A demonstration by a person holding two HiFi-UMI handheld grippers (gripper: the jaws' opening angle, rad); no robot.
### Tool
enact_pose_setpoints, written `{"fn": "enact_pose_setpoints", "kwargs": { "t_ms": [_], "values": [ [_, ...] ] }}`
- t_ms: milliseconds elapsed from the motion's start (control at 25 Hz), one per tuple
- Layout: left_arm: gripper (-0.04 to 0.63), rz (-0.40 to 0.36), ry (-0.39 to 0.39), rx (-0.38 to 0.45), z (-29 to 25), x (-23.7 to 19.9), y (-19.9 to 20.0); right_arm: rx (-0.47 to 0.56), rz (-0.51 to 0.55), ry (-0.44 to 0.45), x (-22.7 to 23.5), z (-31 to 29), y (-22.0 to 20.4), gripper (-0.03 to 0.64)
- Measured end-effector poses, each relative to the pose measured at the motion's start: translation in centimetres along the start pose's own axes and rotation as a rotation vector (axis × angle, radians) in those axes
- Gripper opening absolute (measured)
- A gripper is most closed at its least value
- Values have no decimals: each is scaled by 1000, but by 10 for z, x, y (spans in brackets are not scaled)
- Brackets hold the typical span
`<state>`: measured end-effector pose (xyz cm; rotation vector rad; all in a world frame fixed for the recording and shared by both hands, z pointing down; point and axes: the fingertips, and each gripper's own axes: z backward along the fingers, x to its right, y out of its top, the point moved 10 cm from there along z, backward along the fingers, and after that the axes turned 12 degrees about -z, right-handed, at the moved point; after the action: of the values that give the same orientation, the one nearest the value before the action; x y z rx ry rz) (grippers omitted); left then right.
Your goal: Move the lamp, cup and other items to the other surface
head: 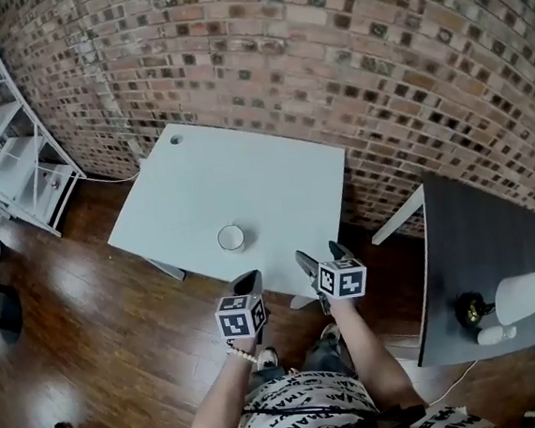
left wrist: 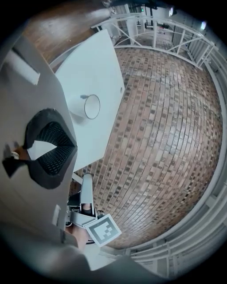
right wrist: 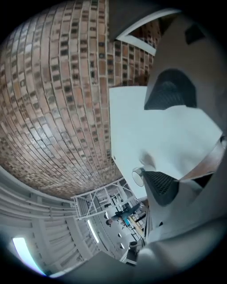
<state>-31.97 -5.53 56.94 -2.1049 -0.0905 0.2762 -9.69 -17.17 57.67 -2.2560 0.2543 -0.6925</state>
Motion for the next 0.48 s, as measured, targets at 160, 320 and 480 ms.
{"fn": "enact_pose_setpoints", "kwargs": {
  "t_ms": [160,320,480],
  "values": [
    [2,-67,-105,4,-13,29,6,83,-66,-88,28,52,-11,446],
    [2,-97,-165,-3,-13,51,10,122,-127,-138,40,88,-23,446],
    [2,-155,-255,-23,-25,78,17,178,-169,-184,55,119,-25,447]
  ]
}}
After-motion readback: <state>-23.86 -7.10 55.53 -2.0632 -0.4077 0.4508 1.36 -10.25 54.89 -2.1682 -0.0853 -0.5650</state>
